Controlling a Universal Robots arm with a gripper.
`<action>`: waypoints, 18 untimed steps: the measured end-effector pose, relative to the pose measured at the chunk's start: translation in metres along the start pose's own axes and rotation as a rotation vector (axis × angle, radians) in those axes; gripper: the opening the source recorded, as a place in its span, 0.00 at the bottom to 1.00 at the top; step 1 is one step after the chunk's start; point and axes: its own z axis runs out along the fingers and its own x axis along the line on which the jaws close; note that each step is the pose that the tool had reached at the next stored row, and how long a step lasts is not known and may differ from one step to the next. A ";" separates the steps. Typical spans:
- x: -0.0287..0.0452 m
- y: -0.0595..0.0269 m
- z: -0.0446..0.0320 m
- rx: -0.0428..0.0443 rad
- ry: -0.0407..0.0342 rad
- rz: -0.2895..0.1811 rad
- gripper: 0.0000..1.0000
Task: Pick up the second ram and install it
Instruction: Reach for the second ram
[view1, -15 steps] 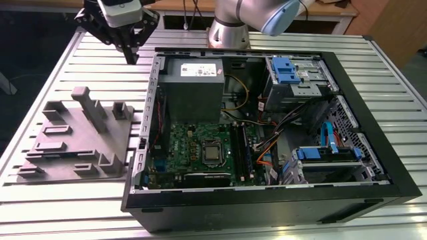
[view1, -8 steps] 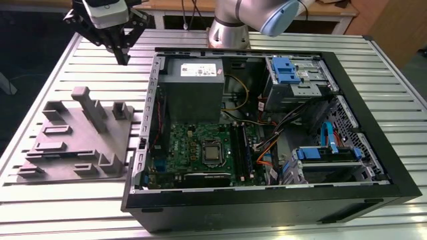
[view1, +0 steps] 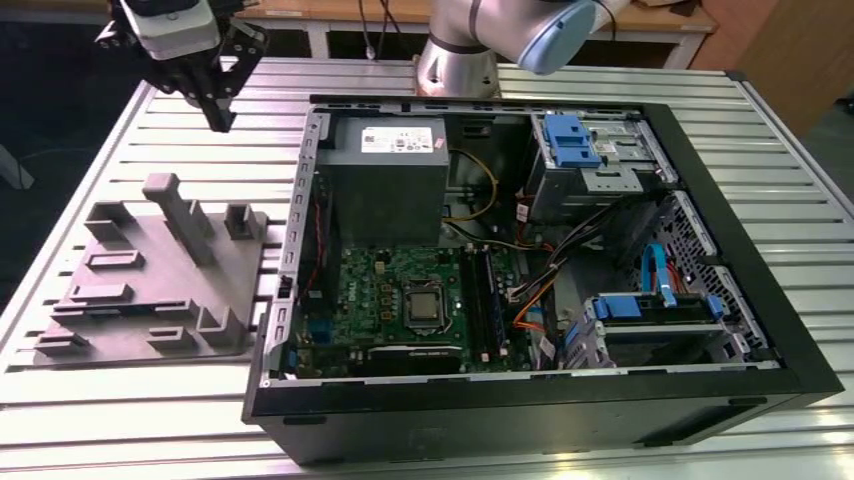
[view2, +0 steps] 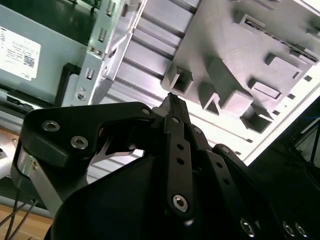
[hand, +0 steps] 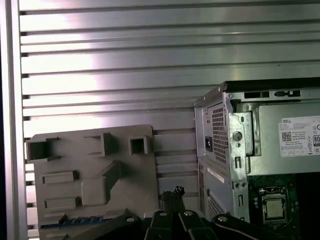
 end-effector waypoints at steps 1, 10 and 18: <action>0.0035 -0.0003 0.0002 0.0000 -0.0003 0.000 0.07; 0.0284 -0.0035 0.0027 0.0008 -0.0011 0.000 0.07; 0.0409 -0.0136 0.0060 0.0009 -0.0012 0.000 0.07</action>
